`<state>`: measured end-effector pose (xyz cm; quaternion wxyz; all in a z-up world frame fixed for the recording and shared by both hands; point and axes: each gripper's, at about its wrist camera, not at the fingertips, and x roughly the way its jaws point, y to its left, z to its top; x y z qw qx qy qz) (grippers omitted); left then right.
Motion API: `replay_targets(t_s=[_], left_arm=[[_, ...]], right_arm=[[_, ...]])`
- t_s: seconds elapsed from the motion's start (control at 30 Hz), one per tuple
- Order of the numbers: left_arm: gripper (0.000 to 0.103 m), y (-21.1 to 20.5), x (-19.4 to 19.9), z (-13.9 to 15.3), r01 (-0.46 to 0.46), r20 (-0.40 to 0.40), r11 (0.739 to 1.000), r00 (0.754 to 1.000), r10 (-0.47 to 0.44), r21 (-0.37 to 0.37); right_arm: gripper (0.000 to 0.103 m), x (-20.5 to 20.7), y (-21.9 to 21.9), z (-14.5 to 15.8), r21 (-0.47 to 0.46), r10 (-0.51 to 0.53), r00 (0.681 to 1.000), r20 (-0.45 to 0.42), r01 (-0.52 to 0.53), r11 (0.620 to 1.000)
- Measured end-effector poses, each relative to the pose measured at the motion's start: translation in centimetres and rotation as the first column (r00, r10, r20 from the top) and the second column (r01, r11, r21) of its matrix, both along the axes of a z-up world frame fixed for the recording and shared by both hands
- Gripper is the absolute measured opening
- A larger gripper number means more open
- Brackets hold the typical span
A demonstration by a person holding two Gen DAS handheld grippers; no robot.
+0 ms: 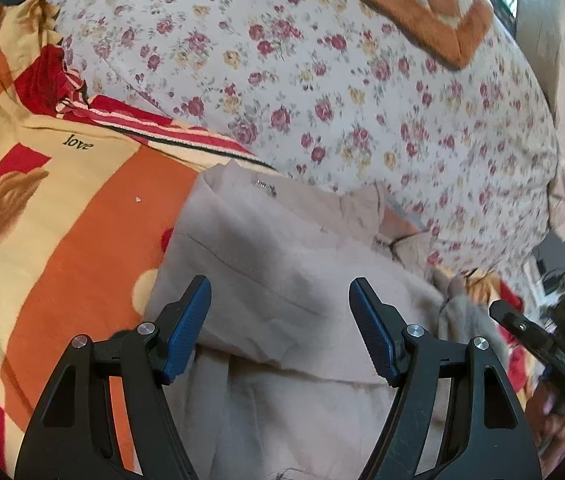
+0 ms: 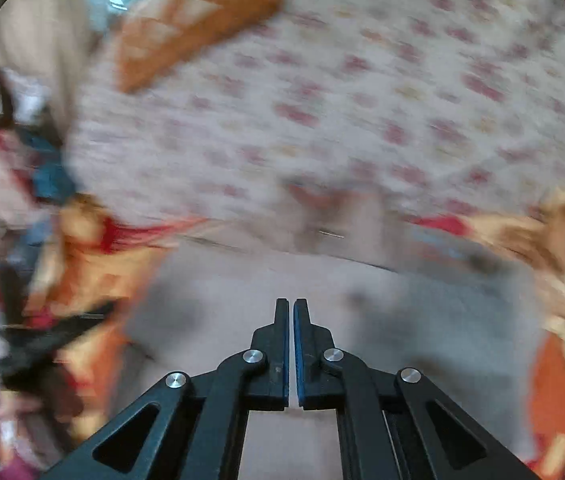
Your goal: Fold large clothes
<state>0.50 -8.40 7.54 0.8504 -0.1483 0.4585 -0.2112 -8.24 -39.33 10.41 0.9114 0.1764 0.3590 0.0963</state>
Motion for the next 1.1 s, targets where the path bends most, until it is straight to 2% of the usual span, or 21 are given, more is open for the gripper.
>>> replay_targets(t_s=[0.07, 0.13, 0.2, 0.23, 0.27, 0.33, 0.37, 0.43, 0.47, 0.53, 0.57, 0.6, 0.7, 0.77, 0.8, 0.83, 0.87, 0.9, 0.97, 1.0, 1.1], left_arm=[[0.072, 0.1, 0.1, 0.0, 0.0, -0.007, 1.0, 1.0, 0.0, -0.005], [0.072, 0.2, 0.0, 0.0, -0.002, -0.008, 1.0, 1.0, 0.002, -0.001], [0.072, 0.4, 0.0, 0.1, -0.003, -0.007, 1.0, 1.0, 0.003, -0.006], [0.072, 0.4, 0.0, 0.2, -0.005, -0.007, 1.0, 1.0, 0.005, -0.01], [0.072, 0.4, 0.0, 0.2, -0.009, -0.006, 1.0, 1.0, 0.009, -0.014], [0.072, 0.4, 0.0, 0.2, -0.012, -0.009, 1.0, 1.0, 0.012, -0.016], [0.072, 0.3, 0.0, 0.2, -0.01, -0.012, 1.0, 1.0, 0.01, -0.016], [0.072, 0.1, -0.1, 0.1, 0.0, -0.014, 1.0, 1.0, 0.0, -0.008], [0.072, 0.1, -0.2, 0.1, 0.002, -0.012, 1.0, 1.0, -0.002, -0.001], [0.072, 0.3, -0.2, 0.3, -0.002, -0.004, 1.0, 1.0, 0.002, -0.001], [0.072, 0.5, -0.1, 0.4, -0.009, 0.0, 1.0, 1.0, 0.009, -0.007], [0.072, 0.7, 0.0, 0.5, -0.023, 0.003, 1.0, 1.0, 0.023, -0.018], [0.072, 1.2, 0.3, 0.6, -0.044, 0.006, 0.998, 0.999, 0.045, -0.051], [0.072, 1.4, 0.4, 0.5, -0.044, 0.004, 0.997, 0.999, 0.044, -0.066], [0.072, 1.5, 0.5, 0.4, -0.039, 0.001, 0.996, 0.999, 0.039, -0.076], [0.072, 1.4, 0.5, 0.4, -0.031, -0.004, 0.996, 1.0, 0.031, -0.085], [0.072, 1.4, 0.6, 0.2, -0.026, -0.015, 0.995, 1.0, 0.024, -0.092], [0.072, 1.4, 0.6, 0.1, -0.025, -0.029, 0.995, 0.999, 0.023, -0.095], [0.075, 1.3, 0.8, -0.1, -0.014, -0.049, 0.992, 0.999, 0.008, -0.122], [0.08, 1.4, 0.8, -0.1, -0.012, -0.056, 0.991, 0.998, 0.005, -0.134], [0.082, 1.8, 0.9, -0.3, -0.038, -0.071, 0.985, 0.997, 0.026, -0.171]], right_arm=[[0.002, 0.3, 2.7, 0.6, -0.082, 0.03, 0.999, 0.02, -0.028, 0.996], [0.006, 0.4, 3.7, 0.3, -0.218, -0.047, 0.999, 0.01, 0.048, 0.975], [0.046, 0.6, 2.7, -1.2, -0.297, -0.145, 0.988, -0.059, 0.121, 0.947], [0.08, 0.4, 1.8, -2.3, -0.317, -0.185, 0.978, -0.097, 0.146, 0.937], [0.085, 0.3, 1.1, -3.4, -0.326, -0.214, 0.969, -0.122, 0.164, 0.931], [0.082, 0.7, -0.7, -6.0, -0.4, -0.29, 0.942, -0.171, 0.202, 0.894], [0.065, 1.2, -2.0, -7.8, -0.425, -0.332, 0.92, -0.208, 0.22, 0.878], [0.041, 1.3, -4.3, -9.4, -0.37, -0.341, 0.906, -0.25, 0.236, 0.899], [0.026, 1.0, -5.2, -9.1, -0.313, -0.334, 0.914, -0.23, 0.256, 0.915], [0.006, 0.4, -5.7, -7.3, -0.207, -0.297, 0.934, -0.199, 0.256, 0.944], [0.002, -0.1, -5.4, -5.9, -0.152, -0.266, 0.951, -0.159, 0.242, 0.958], [0.002, -0.3, -4.5, -3.8, -0.135, -0.228, 0.969, -0.1, 0.214, 0.968], [0.002, 0.2, -1.2, -0.8, -0.062, -0.088, 0.996, -0.002, 0.088, 0.994], [0.002, 0.9, 2.2, -0.2, -0.034, 0.047, 0.997, 0.065, -0.045, 0.998], [0.003, 1.4, 4.2, -0.3, -0.054, 0.14, 0.987, 0.073, -0.136, 0.989], [0.018, 1.5, 5.2, -0.5, -0.077, 0.182, 0.982, 0.048, -0.178, 0.981], [0.046, 1.7, 5.9, -0.8, -0.112, 0.196, 0.981, -0.003, -0.195, 0.974], [0.052, 1.0, 5.8, -1.0, -0.132, 0.162, 0.987, -0.015, -0.163, 0.978], [0.054, -0.9, 4.3, -1.0, -0.117, 0.094, 0.996, 0.013, -0.091, 0.989], [0.054, -2.2, 2.7, -1.2, -0.093, 0.04, 0.999, 0.01, -0.039, 0.995], [0.057, -5.1, -1.8, -1.8, -0.081, -0.085, 0.996, -0.027, 0.083, 0.993]])
